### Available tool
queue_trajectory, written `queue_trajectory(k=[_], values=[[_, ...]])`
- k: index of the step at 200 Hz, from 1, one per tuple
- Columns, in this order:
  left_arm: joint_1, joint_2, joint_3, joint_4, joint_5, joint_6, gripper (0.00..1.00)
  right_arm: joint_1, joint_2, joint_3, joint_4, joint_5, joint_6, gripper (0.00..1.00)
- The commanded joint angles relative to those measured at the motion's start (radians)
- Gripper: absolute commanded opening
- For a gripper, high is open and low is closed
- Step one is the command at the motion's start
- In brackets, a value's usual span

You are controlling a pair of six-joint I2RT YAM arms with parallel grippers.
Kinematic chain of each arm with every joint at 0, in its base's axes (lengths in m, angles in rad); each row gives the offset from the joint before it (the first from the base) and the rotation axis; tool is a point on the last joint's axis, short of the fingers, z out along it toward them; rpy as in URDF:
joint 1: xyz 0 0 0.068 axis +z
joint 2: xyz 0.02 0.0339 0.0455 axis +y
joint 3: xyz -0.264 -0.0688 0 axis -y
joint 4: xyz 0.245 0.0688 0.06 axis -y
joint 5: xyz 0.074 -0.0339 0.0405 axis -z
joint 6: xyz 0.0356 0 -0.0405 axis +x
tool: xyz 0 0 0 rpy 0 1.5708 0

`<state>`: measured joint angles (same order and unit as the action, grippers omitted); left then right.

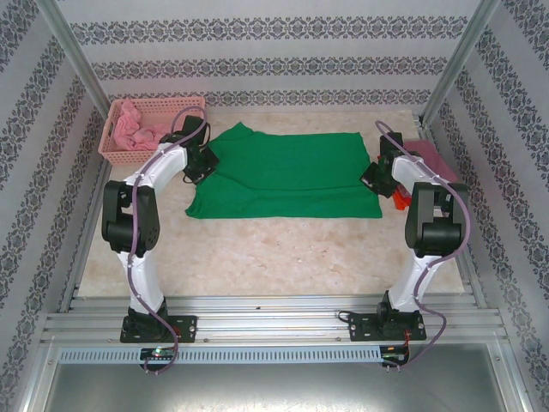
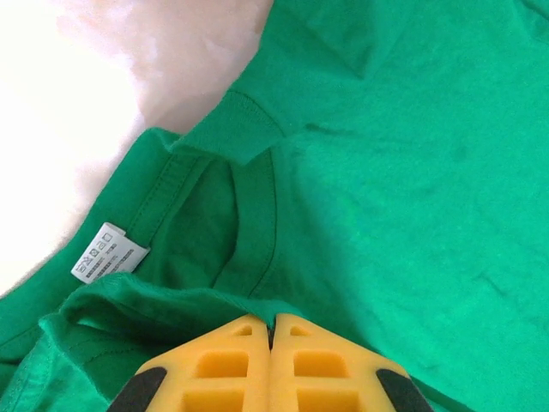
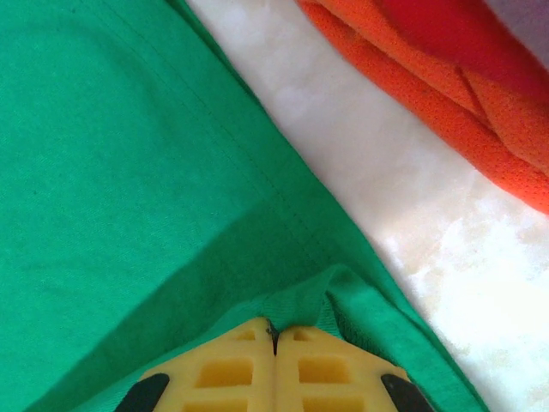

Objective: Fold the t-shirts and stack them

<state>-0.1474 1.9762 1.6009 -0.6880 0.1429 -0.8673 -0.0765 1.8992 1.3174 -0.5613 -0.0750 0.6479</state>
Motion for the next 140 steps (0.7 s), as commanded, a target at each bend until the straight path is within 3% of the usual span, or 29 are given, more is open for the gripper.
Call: queue_trajectory(k=[1, 12, 29, 42, 76, 102, 140], values=[[0.019, 0.024, 0.043, 0.000, 0.013, 0.024, 0.05, -0.003, 0.020, 0.028, 0.026, 0.023, -0.010, 0.00], [0.018, 0.031, 0.049, 0.001, 0.016, 0.024, 0.17, -0.003, 0.011, 0.023, 0.043, 0.005, -0.015, 0.12], [0.017, 0.023, 0.048, -0.005, 0.020, 0.024, 0.40, -0.002, -0.032, -0.008, 0.085, -0.028, -0.033, 0.42], [0.017, -0.004, 0.021, 0.000, 0.013, 0.025, 0.58, -0.001, -0.080, -0.043, 0.115, -0.032, -0.044, 0.58], [0.006, -0.124, -0.081, 0.038, -0.039, 0.034, 0.94, 0.041, -0.218, -0.144, 0.174, 0.024, -0.115, 0.76], [-0.036, -0.146, -0.154, 0.157, 0.009, 0.040, 0.99, 0.123, -0.225, -0.167, 0.209, 0.038, -0.165, 0.78], [-0.070, -0.033, -0.190, 0.326, 0.121, 0.019, 0.99, 0.195, -0.071, -0.099, 0.255, -0.063, -0.116, 0.78]])
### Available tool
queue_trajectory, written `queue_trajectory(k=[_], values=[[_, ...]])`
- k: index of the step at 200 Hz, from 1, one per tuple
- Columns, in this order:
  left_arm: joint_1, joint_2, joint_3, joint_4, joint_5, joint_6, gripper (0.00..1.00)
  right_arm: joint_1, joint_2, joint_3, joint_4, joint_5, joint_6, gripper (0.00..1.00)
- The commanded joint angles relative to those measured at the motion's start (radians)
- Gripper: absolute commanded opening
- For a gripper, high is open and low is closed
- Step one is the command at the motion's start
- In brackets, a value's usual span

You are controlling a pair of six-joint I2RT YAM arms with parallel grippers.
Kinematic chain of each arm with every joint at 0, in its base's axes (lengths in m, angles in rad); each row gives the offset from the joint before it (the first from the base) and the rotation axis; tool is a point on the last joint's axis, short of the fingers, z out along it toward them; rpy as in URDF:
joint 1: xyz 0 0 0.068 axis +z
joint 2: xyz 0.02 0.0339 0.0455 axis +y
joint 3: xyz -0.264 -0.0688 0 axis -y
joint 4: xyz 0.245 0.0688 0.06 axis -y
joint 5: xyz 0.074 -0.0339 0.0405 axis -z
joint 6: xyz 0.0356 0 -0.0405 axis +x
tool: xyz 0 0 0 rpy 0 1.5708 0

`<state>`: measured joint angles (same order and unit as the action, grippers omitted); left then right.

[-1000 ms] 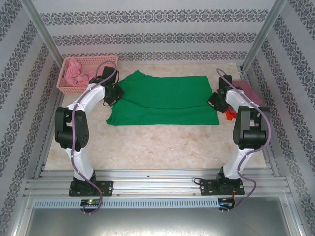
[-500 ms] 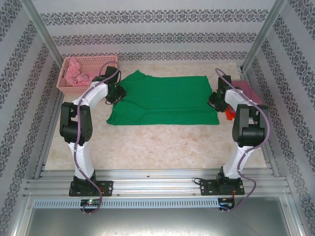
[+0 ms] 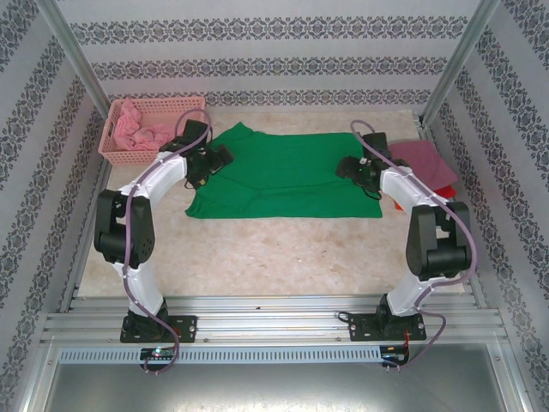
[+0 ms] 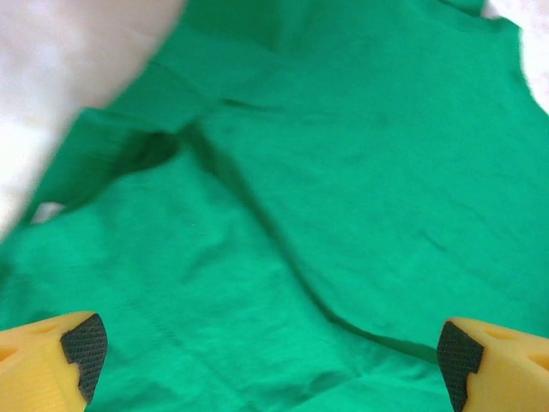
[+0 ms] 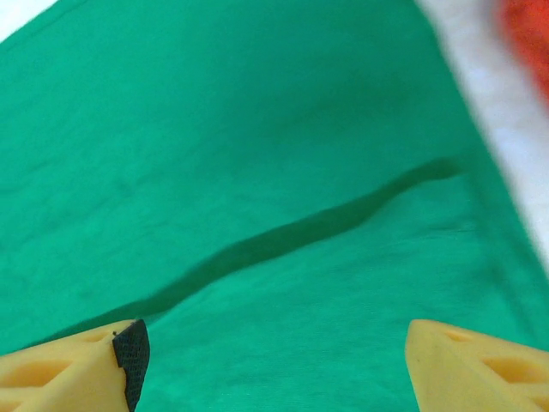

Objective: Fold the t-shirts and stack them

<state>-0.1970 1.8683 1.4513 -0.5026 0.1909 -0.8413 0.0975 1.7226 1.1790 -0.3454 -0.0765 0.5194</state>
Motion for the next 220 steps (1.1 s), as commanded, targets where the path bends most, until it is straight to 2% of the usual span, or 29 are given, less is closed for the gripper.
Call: queue_trajectory(k=[1, 26, 54, 107, 153, 187, 220], values=[[-0.021, 0.076, -0.043, 0.145, 0.074, -0.007, 0.99, 0.022, 0.109, 0.040, 0.040, -0.065, 0.016, 0.78], [-0.021, 0.075, -0.135, 0.183, 0.054, 0.004, 0.99, 0.022, 0.175, 0.039, 0.034, -0.087, 0.046, 0.77], [-0.025, -0.009, -0.321, 0.270, 0.012, -0.030, 1.00, 0.019, 0.147, -0.049, 0.034, -0.049, 0.053, 0.78], [-0.026, -0.179, -0.628, 0.300, -0.016, -0.078, 1.00, 0.025, 0.004, -0.214, -0.021, -0.062, 0.060, 0.77], [-0.027, -0.369, -0.818, 0.253, -0.020, -0.134, 1.00, 0.031, -0.140, -0.357, -0.078, -0.064, 0.071, 0.77], [-0.030, -0.543, -0.832, 0.124, -0.036, -0.148, 1.00, 0.034, -0.210, -0.386, -0.085, -0.106, 0.070, 0.77], [-0.027, -0.567, -0.665, 0.037, -0.051, -0.099, 1.00, 0.050, -0.256, -0.303, -0.065, -0.145, 0.025, 0.78]])
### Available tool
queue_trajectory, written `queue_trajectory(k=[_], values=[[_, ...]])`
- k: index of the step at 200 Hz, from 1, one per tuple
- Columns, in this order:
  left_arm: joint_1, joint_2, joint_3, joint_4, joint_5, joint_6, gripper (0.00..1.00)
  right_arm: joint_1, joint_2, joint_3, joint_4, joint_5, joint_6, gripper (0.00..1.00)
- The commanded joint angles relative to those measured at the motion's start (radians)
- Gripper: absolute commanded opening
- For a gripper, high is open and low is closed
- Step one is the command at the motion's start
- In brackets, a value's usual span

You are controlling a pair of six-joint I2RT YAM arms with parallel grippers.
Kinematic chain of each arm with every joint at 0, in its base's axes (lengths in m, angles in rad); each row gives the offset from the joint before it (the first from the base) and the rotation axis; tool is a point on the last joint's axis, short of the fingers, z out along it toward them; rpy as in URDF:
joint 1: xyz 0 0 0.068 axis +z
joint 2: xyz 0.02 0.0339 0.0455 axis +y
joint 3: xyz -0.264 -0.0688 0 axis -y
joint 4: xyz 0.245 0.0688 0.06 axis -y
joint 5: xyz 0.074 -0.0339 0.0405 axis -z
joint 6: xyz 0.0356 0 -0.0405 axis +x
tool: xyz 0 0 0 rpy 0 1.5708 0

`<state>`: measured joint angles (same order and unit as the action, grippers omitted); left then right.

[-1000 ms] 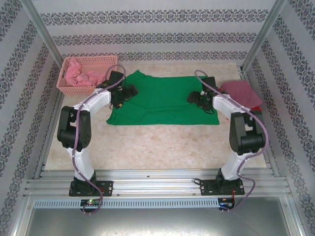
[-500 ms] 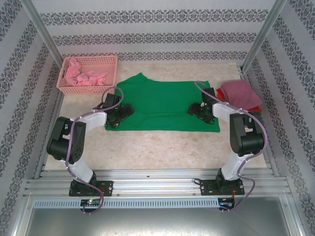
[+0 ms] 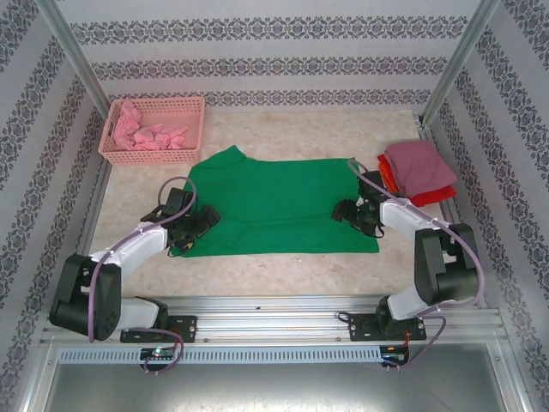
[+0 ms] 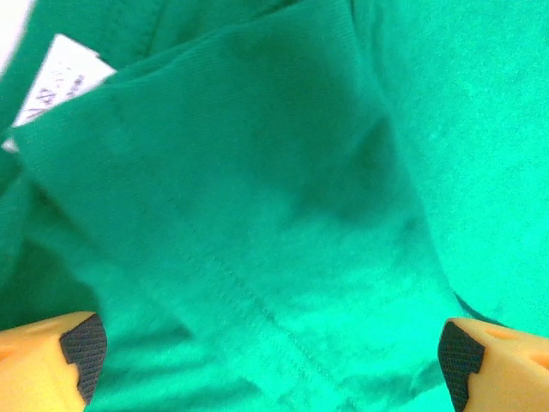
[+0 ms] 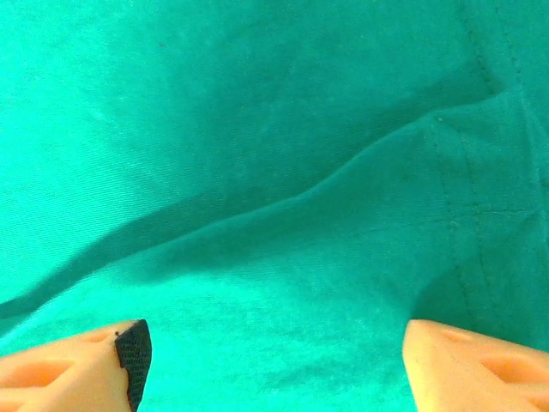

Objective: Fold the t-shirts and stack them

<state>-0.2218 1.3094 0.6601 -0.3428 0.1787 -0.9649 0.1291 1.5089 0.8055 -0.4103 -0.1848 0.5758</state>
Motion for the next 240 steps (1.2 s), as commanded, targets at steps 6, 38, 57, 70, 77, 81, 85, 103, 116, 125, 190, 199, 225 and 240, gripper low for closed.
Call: queue_trajectory(k=[6, 38, 57, 70, 77, 81, 85, 103, 116, 125, 190, 199, 225, 240], values=[[-0.002, 0.014, 0.173, -0.129, -0.044, 0.044, 1.00, 0.026, -0.039, 0.094, 0.002, -0.035, -0.045, 0.79], [0.004, 0.216, 0.437, -0.144, -0.110, 0.176, 1.00, 0.066, 0.047, 0.223, 0.050, 0.013, -0.053, 0.78], [0.012, 0.354, 0.585, -0.159, -0.125, 0.214, 1.00, 0.067, 0.159, 0.303, 0.048, 0.025, -0.020, 0.76], [0.014, 0.422, 0.663, -0.144, -0.115, 0.221, 1.00, 0.059, 0.240, 0.364, 0.031, 0.030, 0.004, 0.73], [0.013, 0.451, 0.700, -0.145, -0.107, 0.224, 1.00, 0.053, 0.282, 0.397, 0.021, 0.026, 0.016, 0.72], [0.015, 0.468, 0.718, -0.146, -0.107, 0.225, 1.00, 0.048, 0.304, 0.411, 0.012, 0.022, 0.024, 0.71], [0.015, 0.483, 0.732, -0.145, -0.103, 0.227, 1.00, 0.042, 0.325, 0.425, 0.003, 0.018, 0.031, 0.71], [0.014, 0.529, 0.784, -0.152, -0.093, 0.234, 1.00, 0.011, 0.401, 0.463, -0.015, -0.022, 0.055, 0.70], [0.013, 0.546, 0.797, -0.144, -0.093, 0.233, 1.00, -0.011, 0.438, 0.477, -0.029, -0.039, 0.061, 0.70], [0.015, 0.554, 0.806, -0.143, -0.093, 0.233, 1.00, -0.026, 0.460, 0.493, -0.057, -0.037, 0.065, 0.70], [0.022, 0.605, 0.867, -0.141, -0.071, 0.238, 1.00, -0.070, 0.499, 0.544, -0.131, -0.062, 0.079, 0.70], [0.025, 0.608, 0.875, -0.142, -0.066, 0.241, 1.00, -0.062, 0.498, 0.569, -0.179, -0.007, 0.031, 0.70], [0.031, 0.613, 0.880, -0.137, -0.056, 0.250, 1.00, -0.034, 0.502, 0.625, -0.283, 0.086, -0.171, 0.72], [0.035, 0.620, 0.886, -0.139, -0.046, 0.251, 1.00, -0.022, 0.520, 0.654, -0.336, 0.146, -0.265, 0.72]])
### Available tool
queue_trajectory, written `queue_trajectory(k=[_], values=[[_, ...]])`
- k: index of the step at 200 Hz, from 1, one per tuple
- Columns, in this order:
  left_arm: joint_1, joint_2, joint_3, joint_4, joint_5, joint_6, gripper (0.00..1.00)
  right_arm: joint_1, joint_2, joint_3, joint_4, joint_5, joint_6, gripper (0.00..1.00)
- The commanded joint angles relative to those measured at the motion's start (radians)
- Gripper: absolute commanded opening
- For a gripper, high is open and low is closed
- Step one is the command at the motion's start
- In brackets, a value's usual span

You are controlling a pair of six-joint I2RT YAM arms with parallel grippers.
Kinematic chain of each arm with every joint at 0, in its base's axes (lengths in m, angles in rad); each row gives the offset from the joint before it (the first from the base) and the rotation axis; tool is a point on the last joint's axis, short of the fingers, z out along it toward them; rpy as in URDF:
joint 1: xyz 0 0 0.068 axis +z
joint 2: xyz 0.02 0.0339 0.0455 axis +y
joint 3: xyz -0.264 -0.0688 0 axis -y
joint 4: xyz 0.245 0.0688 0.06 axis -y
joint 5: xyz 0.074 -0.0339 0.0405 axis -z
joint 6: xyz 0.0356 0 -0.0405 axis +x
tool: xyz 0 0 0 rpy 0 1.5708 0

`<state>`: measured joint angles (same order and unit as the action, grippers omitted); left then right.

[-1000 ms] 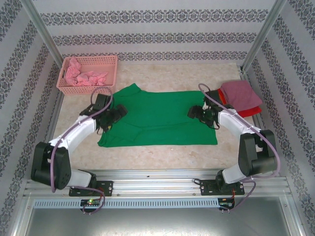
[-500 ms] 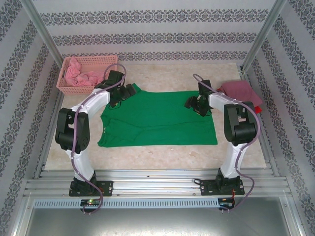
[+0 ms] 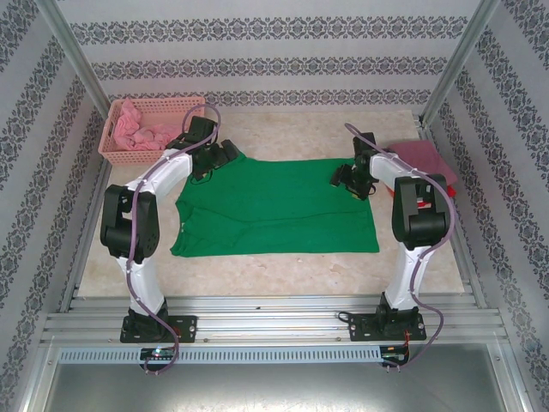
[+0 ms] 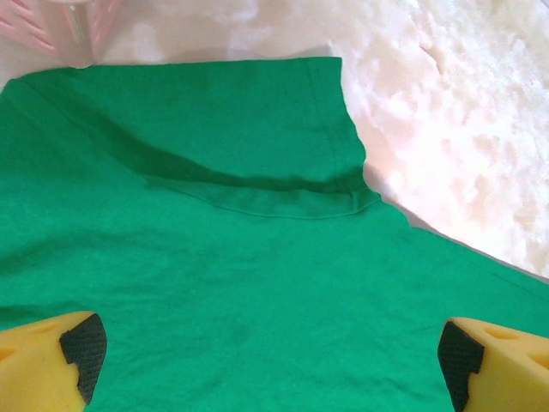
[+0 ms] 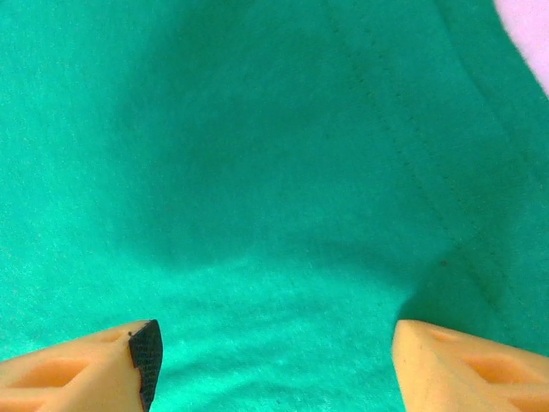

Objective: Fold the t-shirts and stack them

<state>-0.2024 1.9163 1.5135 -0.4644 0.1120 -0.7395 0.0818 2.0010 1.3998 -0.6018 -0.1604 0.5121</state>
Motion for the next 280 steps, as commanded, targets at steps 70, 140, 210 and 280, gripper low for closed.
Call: queue_trajectory(k=[70, 140, 210, 280], values=[[0.025, 0.003, 0.022, -0.004, 0.042, 0.021, 1.00, -0.070, 0.119, 0.115, -0.255, 0.133, -0.320, 0.64], [0.021, 0.091, 0.135, -0.022, 0.049, 0.027, 1.00, -0.082, 0.022, 0.079, -0.211, 0.154, -0.356, 0.67], [-0.005, 0.460, 0.707, -0.403, -0.101, 0.095, 0.72, 0.004, -0.208, -0.024, -0.088, 0.088, -0.293, 0.71], [0.022, 0.694, 1.019, -0.556, -0.090, 0.361, 0.63, 0.012, -0.314, -0.083, -0.070, 0.085, -0.274, 0.71]])
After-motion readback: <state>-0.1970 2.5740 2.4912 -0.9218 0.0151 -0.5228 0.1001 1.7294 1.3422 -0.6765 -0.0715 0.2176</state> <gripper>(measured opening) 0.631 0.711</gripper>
